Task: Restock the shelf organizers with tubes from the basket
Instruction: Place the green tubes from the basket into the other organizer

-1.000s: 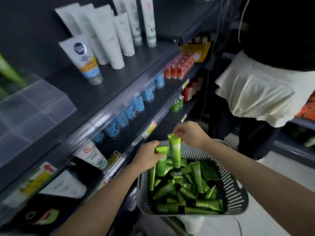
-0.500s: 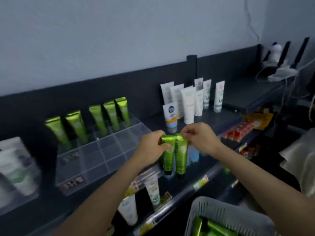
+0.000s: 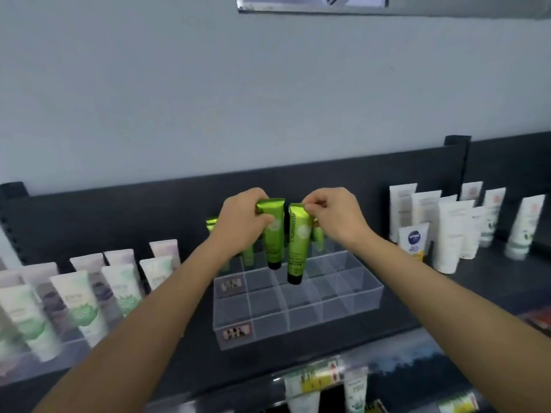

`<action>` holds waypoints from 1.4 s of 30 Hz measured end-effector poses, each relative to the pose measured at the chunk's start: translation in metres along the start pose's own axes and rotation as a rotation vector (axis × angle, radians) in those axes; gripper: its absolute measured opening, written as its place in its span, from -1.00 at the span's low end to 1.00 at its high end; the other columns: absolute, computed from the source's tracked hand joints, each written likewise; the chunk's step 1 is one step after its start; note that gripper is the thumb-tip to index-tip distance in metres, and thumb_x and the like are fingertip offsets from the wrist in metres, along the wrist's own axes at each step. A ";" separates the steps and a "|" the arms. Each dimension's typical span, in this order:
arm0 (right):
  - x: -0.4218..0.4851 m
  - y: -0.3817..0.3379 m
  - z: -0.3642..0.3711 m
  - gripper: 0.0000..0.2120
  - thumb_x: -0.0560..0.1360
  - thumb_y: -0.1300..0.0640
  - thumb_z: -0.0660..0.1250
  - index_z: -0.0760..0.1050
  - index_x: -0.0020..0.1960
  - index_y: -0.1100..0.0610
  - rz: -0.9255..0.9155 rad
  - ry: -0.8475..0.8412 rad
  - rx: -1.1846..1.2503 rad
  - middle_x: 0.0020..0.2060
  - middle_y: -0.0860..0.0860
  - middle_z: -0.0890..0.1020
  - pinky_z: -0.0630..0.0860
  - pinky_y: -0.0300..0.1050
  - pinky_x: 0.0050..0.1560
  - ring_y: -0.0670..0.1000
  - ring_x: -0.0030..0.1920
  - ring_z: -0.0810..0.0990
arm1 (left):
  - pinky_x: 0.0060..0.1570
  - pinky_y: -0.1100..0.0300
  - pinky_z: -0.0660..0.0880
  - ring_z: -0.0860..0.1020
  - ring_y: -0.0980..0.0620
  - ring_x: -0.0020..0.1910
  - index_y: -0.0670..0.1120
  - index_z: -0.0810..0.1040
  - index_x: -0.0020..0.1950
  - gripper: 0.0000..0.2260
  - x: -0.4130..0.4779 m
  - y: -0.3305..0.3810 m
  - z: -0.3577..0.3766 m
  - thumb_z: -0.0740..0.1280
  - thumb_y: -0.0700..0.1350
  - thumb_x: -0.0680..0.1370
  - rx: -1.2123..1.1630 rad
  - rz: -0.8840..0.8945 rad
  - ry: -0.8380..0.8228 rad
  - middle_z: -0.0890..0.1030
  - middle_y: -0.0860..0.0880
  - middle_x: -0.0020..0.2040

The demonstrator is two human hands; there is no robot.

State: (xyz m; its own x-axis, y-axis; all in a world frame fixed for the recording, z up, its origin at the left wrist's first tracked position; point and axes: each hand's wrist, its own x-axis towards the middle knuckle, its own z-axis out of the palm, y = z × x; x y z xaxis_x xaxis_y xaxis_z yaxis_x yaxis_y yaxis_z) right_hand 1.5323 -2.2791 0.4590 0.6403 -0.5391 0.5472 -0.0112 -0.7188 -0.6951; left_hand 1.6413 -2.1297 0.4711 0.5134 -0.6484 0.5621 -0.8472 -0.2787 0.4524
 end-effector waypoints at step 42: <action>0.025 0.018 0.094 -0.73 0.52 0.17 0.33 0.56 0.20 0.18 -0.018 -0.047 -0.158 0.11 0.11 0.61 0.42 -0.16 0.14 0.07 0.11 0.56 | -0.09 0.01 0.48 0.51 -0.13 0.01 -0.17 0.50 0.15 -0.71 0.012 -0.067 0.012 0.40 -0.11 0.48 0.446 -0.047 -0.061 0.52 -0.12 0.03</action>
State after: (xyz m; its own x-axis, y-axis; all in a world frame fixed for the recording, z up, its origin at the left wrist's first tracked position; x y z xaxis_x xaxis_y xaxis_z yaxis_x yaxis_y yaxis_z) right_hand 1.6208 -2.2644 0.4163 0.6764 -0.5069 0.5344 -0.1176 -0.7905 -0.6010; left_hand 1.7029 -2.1273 0.4392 0.5552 -0.6645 0.5002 -0.8061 -0.5781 0.1267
